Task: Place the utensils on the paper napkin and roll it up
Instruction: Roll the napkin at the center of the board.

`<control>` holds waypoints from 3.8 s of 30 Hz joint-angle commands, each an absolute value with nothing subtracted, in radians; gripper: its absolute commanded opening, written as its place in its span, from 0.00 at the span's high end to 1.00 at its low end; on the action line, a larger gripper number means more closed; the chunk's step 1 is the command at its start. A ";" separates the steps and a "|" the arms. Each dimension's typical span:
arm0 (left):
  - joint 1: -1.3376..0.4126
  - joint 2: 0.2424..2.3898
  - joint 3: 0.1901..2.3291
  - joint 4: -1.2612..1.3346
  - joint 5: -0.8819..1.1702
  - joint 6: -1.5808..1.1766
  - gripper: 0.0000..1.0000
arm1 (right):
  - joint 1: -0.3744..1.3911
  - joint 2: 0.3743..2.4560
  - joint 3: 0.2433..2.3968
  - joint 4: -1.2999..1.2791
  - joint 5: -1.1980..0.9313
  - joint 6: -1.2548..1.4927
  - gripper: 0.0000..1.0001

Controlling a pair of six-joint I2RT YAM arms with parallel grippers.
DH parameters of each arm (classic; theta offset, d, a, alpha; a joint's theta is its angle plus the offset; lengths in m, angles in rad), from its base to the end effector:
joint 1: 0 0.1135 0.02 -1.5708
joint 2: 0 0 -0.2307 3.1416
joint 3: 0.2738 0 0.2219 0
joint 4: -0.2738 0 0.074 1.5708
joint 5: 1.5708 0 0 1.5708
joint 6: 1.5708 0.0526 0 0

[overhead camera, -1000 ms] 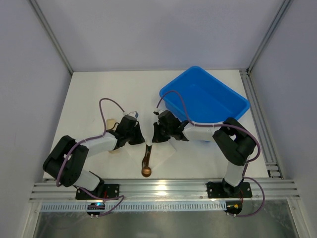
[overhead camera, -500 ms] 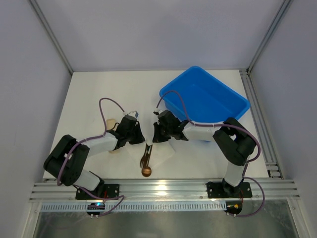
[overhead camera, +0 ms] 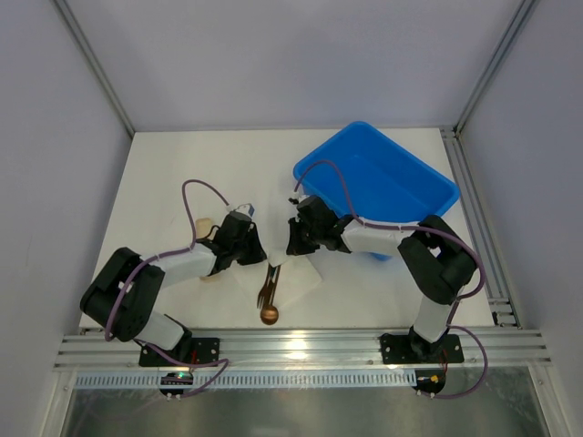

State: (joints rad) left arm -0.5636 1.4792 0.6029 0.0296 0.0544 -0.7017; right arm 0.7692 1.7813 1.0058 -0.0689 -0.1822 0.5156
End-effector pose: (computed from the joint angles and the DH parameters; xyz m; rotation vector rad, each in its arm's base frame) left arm 0.2229 -0.1443 0.1227 -0.1479 2.5144 -0.6193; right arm 0.2422 0.2477 0.1384 -0.4116 2.5262 0.7695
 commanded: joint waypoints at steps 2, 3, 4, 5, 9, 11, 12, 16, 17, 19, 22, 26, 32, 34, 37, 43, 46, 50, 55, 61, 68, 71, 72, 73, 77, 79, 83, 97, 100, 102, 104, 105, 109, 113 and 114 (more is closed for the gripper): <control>-0.568 1.477 0.588 0.055 0.046 -0.706 0.96 | 0.761 1.775 1.032 -0.043 -0.175 0.494 0.96; -0.569 1.476 0.588 0.055 0.046 -0.706 0.96 | 0.759 1.779 1.032 -0.041 -0.176 0.497 0.96; -0.569 1.473 0.588 0.054 0.046 -0.706 0.96 | 0.761 1.784 1.031 -0.037 -0.178 0.497 0.96; -0.569 1.471 0.589 0.054 0.048 -0.706 0.96 | 0.759 1.792 1.032 -0.037 -0.176 0.495 0.96; -0.569 1.462 0.586 0.049 0.051 -0.707 0.96 | 0.759 1.798 1.017 -0.031 -0.173 0.499 0.96; -0.569 1.457 0.586 0.049 0.049 -0.707 0.96 | 0.761 1.798 1.005 -0.023 -0.166 0.497 0.96; -0.569 1.456 0.589 0.048 0.049 -0.707 0.96 | 0.761 1.796 0.999 -0.021 -0.163 0.495 0.96; -0.569 1.459 0.592 0.046 0.052 -0.707 0.95 | 0.759 1.799 1.002 -0.025 -0.153 0.482 0.96; -0.569 1.459 0.594 0.045 0.052 -0.709 0.95 | 0.759 1.799 1.002 -0.029 -0.140 0.477 0.96; -0.571 1.457 0.595 0.041 0.052 -0.709 0.95 | 0.759 1.802 0.999 -0.032 -0.126 0.468 0.96; -0.571 1.456 0.598 0.032 0.049 -0.707 0.95 | 0.759 1.816 0.996 -0.035 -0.106 0.457 0.96; -0.571 1.451 0.601 0.026 0.051 -0.709 0.95 | 0.761 1.839 0.977 -0.018 -0.098 0.454 0.96; -0.571 1.427 0.621 0.008 0.055 -0.715 0.95 | 0.759 1.867 0.982 -0.011 -0.092 0.451 0.96; -0.571 1.414 0.630 0.005 0.052 -0.718 0.94 | 0.761 1.862 0.982 -0.012 -0.095 0.453 0.96; -0.572 1.391 0.650 0.002 0.043 -0.719 0.93 | 0.761 1.861 0.982 -0.012 -0.095 0.454 0.96; -0.571 1.353 0.650 0.027 0.037 -0.755 0.90 | 0.761 1.861 0.982 -0.012 -0.100 0.459 0.96; -0.571 1.347 0.612 0.102 0.034 -0.785 0.90 | 0.761 1.864 0.983 -0.008 -0.110 0.465 0.96; -0.571 1.338 0.511 0.253 0.012 -0.885 0.94 | 0.761 1.862 0.983 -0.008 -0.117 0.468 0.96; -0.572 1.365 0.388 0.422 -0.034 -0.994 1.00 | 0.761 1.861 0.985 -0.008 -0.121 0.466 0.96; -0.574 1.370 0.298 0.601 -0.058 -1.045 1.00 | 0.761 1.858 0.983 -0.008 -0.124 0.468 0.96; -0.600 1.269 0.245 0.670 -0.101 -1.016 1.00 | 0.759 1.861 0.988 -0.008 -0.123 0.466 0.96; -0.612 1.198 0.247 0.629 -0.136 -1.003 1.00 | 0.761 1.862 0.991 -0.012 -0.124 0.465 0.96; -0.615 1.174 0.252 0.609 -0.156 -1.000 1.00 | 0.759 1.864 0.992 -0.014 -0.124 0.463 0.96; -0.615 1.164 0.258 0.563 -0.164 -0.999 1.00 | 0.761 1.864 0.996 -0.014 -0.124 0.463 0.96; -0.617 1.186 0.296 0.546 -0.152 -1.003 1.00 | 0.759 1.862 0.997 -0.018 -0.123 0.462 0.96; -0.615 1.244 0.304 0.586 -0.135 -1.017 1.00 | 0.761 1.862 0.996 -0.018 -0.121 0.462 0.96; -0.617 1.344 0.287 0.753 -0.126 -1.058 1.00 | 0.759 1.861 0.991 -0.017 -0.121 0.462 0.96; -0.617 1.606 0.203 1.087 -0.178 -1.092 1.00 | 0.761 1.868 0.988 -0.012 -0.124 0.459 0.96; -0.615 1.646 0.199 1.109 -0.186 -1.091 1.00 | 0.761 1.871 0.989 -0.012 -0.126 0.459 0.96; -0.615 1.669 0.187 1.127 -0.199 -1.092 1.00 | 0.761 1.873 0.989 -0.014 -0.126 0.459 0.96; -0.617 1.681 0.181 1.128 -0.207 -1.097 1.00 | 0.759 1.871 0.989 -0.015 -0.124 0.459 0.96; -0.617 1.683 0.184 1.112 -0.209 -1.098 1.00 | 0.761 1.871 0.989 -0.017 -0.123 0.459 0.96; -0.618 1.681 0.178 1.060 -0.213 -1.100 1.00 | 0.761 1.871 0.991 -0.017 -0.121 0.459 0.96; -0.620 1.671 0.173 1.046 -0.206 -1.092 1.00 | 0.761 1.873 1.002 -0.026 -0.121 0.457 0.96; -0.621 1.667 0.173 1.037 -0.204 -1.091 1.00 | 0.759 1.871 1.009 -0.028 -0.121 0.456 0.96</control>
State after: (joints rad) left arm -0.6163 1.6711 0.1955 1.0653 -0.1612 -1.1191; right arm 0.7616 1.8343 0.9916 0.0067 -0.1490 0.4767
